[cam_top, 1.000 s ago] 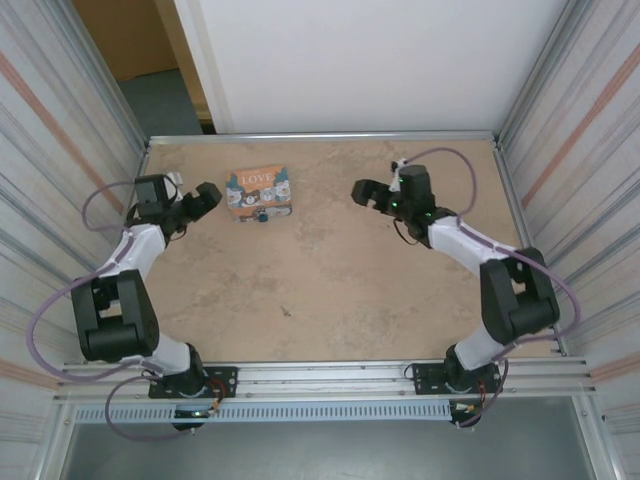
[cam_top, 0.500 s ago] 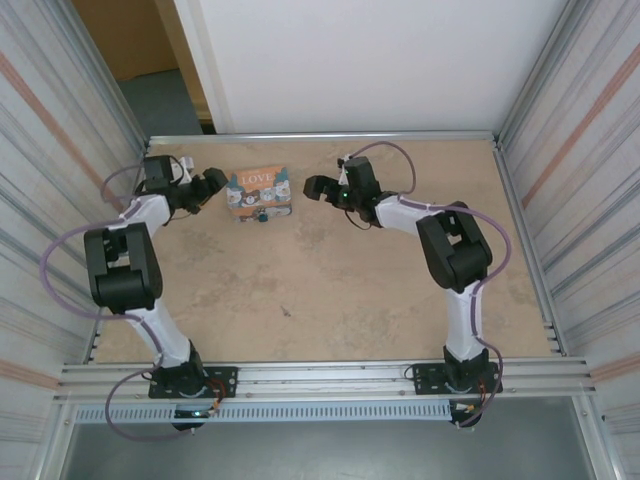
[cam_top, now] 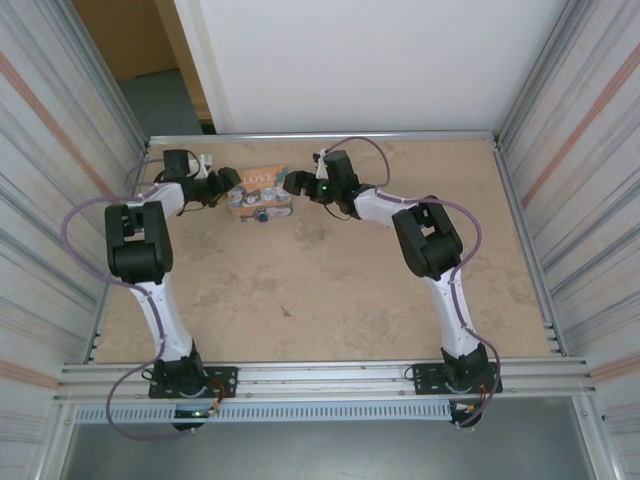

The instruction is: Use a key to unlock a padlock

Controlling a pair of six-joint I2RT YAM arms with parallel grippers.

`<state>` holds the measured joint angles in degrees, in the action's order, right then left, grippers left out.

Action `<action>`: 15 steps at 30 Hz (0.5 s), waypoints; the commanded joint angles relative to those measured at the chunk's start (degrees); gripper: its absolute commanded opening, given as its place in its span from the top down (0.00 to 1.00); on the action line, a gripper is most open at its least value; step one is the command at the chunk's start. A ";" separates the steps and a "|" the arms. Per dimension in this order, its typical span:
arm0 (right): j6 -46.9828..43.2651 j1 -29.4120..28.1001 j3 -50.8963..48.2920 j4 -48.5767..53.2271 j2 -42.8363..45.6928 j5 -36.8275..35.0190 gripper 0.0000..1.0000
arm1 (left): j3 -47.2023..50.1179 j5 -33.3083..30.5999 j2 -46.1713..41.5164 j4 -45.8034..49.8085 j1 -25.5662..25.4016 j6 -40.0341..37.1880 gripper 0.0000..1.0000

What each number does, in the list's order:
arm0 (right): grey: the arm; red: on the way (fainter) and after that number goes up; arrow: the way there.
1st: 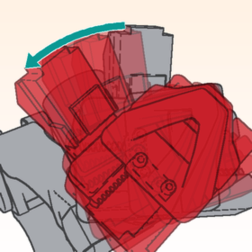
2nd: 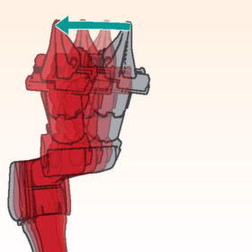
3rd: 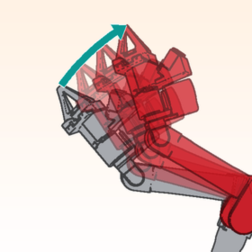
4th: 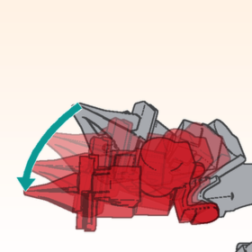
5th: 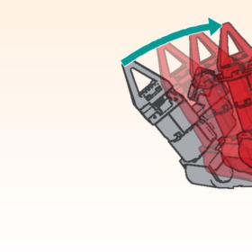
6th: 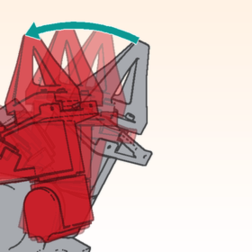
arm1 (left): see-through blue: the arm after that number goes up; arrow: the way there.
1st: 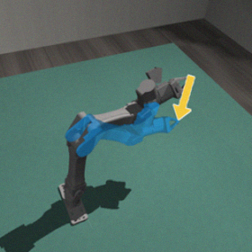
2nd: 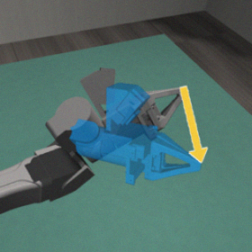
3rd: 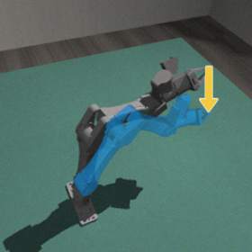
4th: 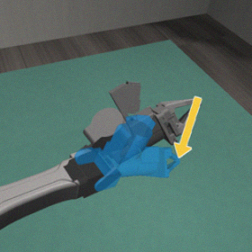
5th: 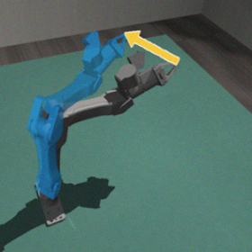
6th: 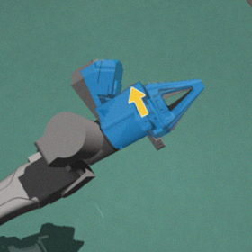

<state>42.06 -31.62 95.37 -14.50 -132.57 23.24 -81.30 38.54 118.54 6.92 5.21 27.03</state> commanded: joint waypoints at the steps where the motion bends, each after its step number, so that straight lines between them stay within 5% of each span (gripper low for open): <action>1: 1.40 -0.72 2.49 0.68 -1.36 2.78 0.18 | -2.38 1.96 0.63 2.30 -1.73 -2.33 0.31; 15: 0.83 -0.31 -12.71 -1.20 9.52 1.35 0.26 | 2.32 -0.31 -3.94 3.24 -12.16 -3.37 0.32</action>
<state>42.04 -31.22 86.78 -15.35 -128.20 23.77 -81.01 36.05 117.67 8.23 -1.02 24.88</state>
